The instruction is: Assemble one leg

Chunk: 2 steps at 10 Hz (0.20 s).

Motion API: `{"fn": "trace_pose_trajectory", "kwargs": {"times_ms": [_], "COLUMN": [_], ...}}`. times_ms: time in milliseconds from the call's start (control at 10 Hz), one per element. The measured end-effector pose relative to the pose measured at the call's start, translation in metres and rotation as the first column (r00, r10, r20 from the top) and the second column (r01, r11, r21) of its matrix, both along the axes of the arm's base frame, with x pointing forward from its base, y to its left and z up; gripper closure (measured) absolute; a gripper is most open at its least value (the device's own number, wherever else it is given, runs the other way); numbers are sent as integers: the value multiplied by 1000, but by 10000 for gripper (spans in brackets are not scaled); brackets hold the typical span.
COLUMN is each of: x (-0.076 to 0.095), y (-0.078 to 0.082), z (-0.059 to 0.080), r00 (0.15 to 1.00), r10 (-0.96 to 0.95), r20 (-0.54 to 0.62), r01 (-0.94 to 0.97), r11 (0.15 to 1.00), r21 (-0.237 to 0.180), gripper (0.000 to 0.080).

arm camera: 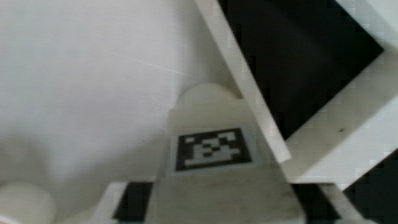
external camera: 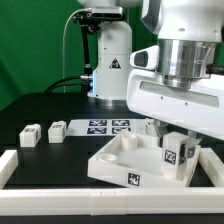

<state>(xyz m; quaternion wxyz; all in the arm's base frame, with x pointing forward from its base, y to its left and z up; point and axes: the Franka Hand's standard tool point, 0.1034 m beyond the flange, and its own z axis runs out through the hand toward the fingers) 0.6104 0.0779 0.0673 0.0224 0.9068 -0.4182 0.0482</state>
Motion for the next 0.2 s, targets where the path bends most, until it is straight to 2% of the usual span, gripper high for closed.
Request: {"fn": "trace_pose_trajectory", "kwargs": {"times_ms": [200], "x": [0], "y": [1], "z": [0], "r00": [1000], "r10": [2], "r20": [1], "r01": [-2], "r11": [1000], "r21": [1], "gripper": [209]}}
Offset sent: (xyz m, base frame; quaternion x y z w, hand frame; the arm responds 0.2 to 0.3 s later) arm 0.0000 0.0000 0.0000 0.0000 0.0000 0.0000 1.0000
